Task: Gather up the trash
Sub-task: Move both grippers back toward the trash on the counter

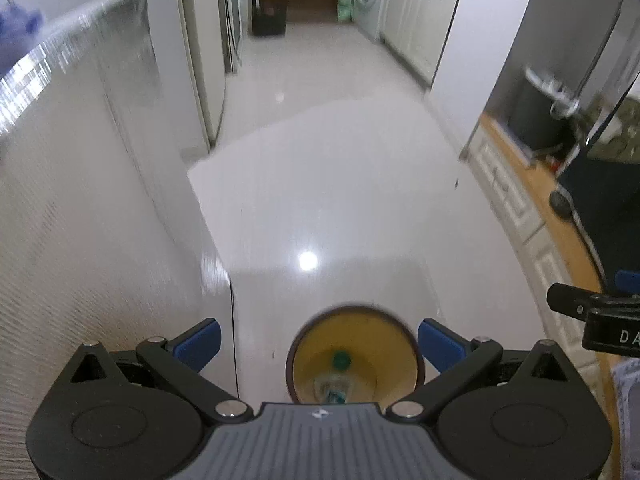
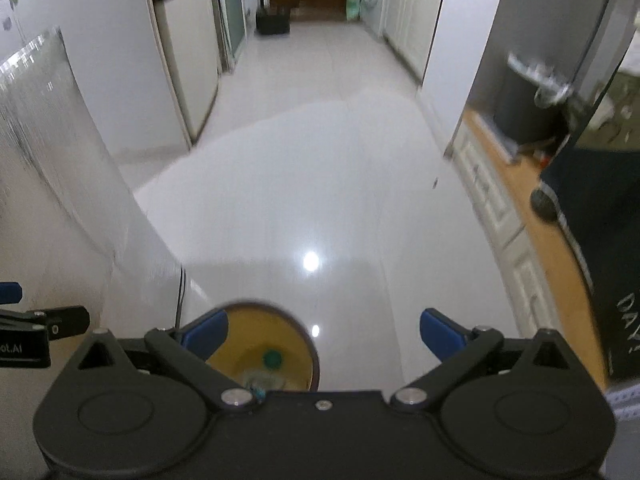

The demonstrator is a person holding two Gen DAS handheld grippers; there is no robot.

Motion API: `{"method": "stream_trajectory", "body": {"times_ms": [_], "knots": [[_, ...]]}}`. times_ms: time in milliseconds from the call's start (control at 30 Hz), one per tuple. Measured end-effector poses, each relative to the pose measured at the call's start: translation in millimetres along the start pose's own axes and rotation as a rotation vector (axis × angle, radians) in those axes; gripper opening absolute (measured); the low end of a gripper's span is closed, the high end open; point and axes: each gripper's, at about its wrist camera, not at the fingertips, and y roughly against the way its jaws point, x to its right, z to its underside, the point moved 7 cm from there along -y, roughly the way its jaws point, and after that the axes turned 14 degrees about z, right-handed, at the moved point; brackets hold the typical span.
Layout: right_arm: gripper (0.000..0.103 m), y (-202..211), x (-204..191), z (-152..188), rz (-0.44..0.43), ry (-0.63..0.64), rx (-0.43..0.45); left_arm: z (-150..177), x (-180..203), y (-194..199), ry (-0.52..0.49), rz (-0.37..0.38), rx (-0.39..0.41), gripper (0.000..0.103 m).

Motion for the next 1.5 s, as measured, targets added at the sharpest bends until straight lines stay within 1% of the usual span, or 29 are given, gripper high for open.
{"method": "stream_trajectory", "body": {"times_ms": [200,400,467,600,767,900,1000,1133,1300,1400,1500], "knots": [[0.103,47,17,-30,0.000,-0.058,0.176,-24,12,49,-0.046,-0.041,0.164,0.103],[0.103,92,22,-51,-0.055,-0.123,0.331,-46,23,105,-0.094,-0.063,0.305,0.103],[0.103,104,23,-57,-0.074,-0.144,0.375,-50,22,121,-0.104,-0.074,0.338,0.103],[0.103,126,17,-64,-0.105,-0.156,0.453,-57,15,153,-0.133,-0.118,0.392,0.103],[0.103,150,5,-71,-0.134,-0.160,0.548,-70,4,192,-0.158,-0.137,0.456,0.103],[0.103,168,-9,-78,-0.180,-0.163,0.616,-79,-5,221,-0.224,-0.183,0.502,0.103],[0.103,182,-22,-79,-0.214,-0.157,0.657,-88,-21,238,-0.241,-0.219,0.533,0.103],[0.103,194,-40,-84,-0.248,-0.155,0.690,-97,-56,252,-0.203,-0.261,0.583,0.103],[0.103,208,-67,-88,-0.308,-0.160,0.751,-107,-110,259,-0.088,-0.312,0.647,0.103],[0.103,215,-90,-91,-0.353,-0.121,0.780,-113,-143,259,-0.015,-0.351,0.670,0.103],[0.103,218,-115,-92,-0.413,-0.059,0.760,-118,-173,255,0.041,-0.377,0.669,0.103]]}}
